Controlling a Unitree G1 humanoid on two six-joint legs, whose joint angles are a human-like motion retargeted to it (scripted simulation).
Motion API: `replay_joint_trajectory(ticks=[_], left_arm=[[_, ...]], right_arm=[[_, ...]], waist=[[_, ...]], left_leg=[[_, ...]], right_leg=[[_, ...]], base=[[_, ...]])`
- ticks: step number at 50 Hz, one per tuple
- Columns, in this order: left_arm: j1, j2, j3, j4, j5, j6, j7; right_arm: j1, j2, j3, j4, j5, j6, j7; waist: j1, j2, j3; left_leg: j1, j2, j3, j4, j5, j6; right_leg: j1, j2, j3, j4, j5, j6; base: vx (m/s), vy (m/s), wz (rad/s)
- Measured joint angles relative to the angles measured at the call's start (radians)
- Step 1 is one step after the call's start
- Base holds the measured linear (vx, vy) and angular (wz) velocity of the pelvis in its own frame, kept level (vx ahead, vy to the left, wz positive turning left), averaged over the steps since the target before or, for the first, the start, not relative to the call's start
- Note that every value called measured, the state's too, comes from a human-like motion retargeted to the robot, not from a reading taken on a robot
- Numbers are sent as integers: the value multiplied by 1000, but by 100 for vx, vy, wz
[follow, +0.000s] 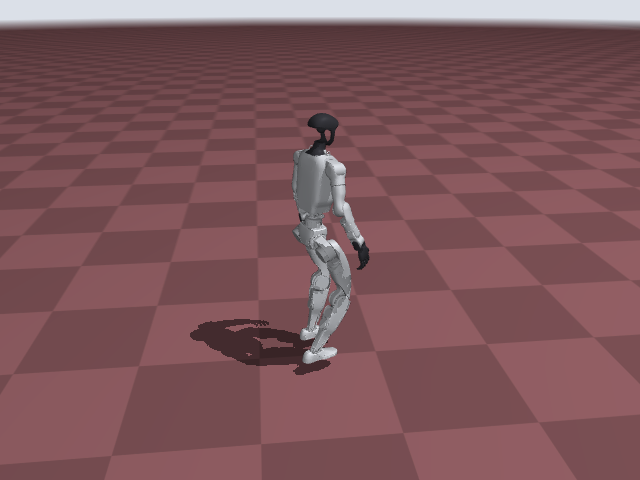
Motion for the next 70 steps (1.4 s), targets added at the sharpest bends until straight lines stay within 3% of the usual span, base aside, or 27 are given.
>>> replay_joint_trajectory(ticks=[3,5,7,15,18,22,27,32,38,43,45,48,50,55,65,70], left_arm=[[-56,-5,-14,-44,-36,-15,25],[-90,-9,-32,-80,-52,-28,39],[-129,-10,-50,-120,-63,-38,48],[-235,10,-105,-274,-67,-56,66],[-246,25,-116,-326,-65,-57,63],[-218,47,-124,-393,-71,-59,54],[-141,77,-131,-466,-82,-64,34],[-74,99,-132,-502,-65,-63,14],[-17,102,-115,-455,-9,-56,20],[23,88,-72,-345,44,-54,57],[42,83,-54,-294,58,-52,73],[78,79,-30,-220,67,-49,91],[110,79,-18,-182,68,-42,99],[169,83,18,-92,62,-35,113],[244,75,49,-80,46,-27,124],[230,77,36,-138,53,-33,126]], right_arm=[[5,-22,4,16,6,-1,-4],[16,-36,5,28,9,1,-11],[24,-52,1,45,12,4,-19],[65,-100,-33,106,-2,23,-58],[82,-107,-53,116,-6,29,-78],[111,-104,-74,120,-5,31,-103],[143,-87,-90,123,-5,24,-117],[156,-69,-96,136,-13,19,-118],[153,-45,-98,160,-25,22,-116],[132,-29,-86,159,-49,21,-105],[122,-26,-79,147,-55,19,-102],[112,-25,-70,112,-62,13,-100],[107,-28,-64,84,-63,4,-104],[76,-56,-38,-12,-66,-17,-112],[9,-133,38,-192,-91,-40,-122],[-12,-147,75,-250,-118,-50,-131]], waist=[[13,27,-12],[4,29,-14],[-10,34,-23],[-21,109,-64],[-32,145,-87],[-65,190,-111],[-112,215,-141],[-135,212,-158],[-124,178,-151],[-95,123,-134],[-86,101,-126],[-86,69,-114],[-76,54,-101],[-72,32,-99],[-79,-23,-105],[-59,-65,-142]], left_leg=[[-57,35,-5,14,11,-40],[-93,68,72,52,-22,-20],[-115,119,198,110,-125,44],[-122,323,359,503,-285,88],[-45,388,364,613,-261,74],[110,425,325,638,-140,13],[257,382,256,508,1,-68],[330,321,207,360,-44,-89],[355,271,216,237,-252,-21],[344,223,274,132,-343,57],[332,204,293,92,-355,80],[314,177,308,34,-341,98],[292,174,329,37,-342,100],[241,156,352,-13,-298,105],[141,87,373,3,-245,123],[79,39,393,-36,-187,135]], right_leg=[[-16,27,-42,-65,8,-25],[-35,13,-82,-69,7,-32],[-60,-4,-127,-76,11,-34],[-150,25,-255,-68,40,-60],[-175,54,-293,-71,56,-80],[-199,93,-332,-65,77,-110],[-260,78,-365,13,73,-142],[-332,16,-387,112,65,-156],[-395,-87,-407,173,81,-147],[-416,-176,-413,111,126,-115],[-424,-182,-386,52,161,-75],[-438,-123,-255,-65,175,36],[-440,-121,-238,-83,161,55],[-427,-133,-239,-69,124,52],[-321,-235,-195,403,-21,-37],[-197,-274,-171,505,-20,-30]], base=[[-20,-18,56],[-25,-17,108],[-27,-15,115],[-30,-11,73],[-27,-6,63],[-23,-3,63],[-19,-1,68],[-20,0,73],[-28,2,79],[-37,8,76],[-41,12,84],[-42,13,90],[-41,14,47],[-36,14,39],[-29,12,53],[-24,8,45]])
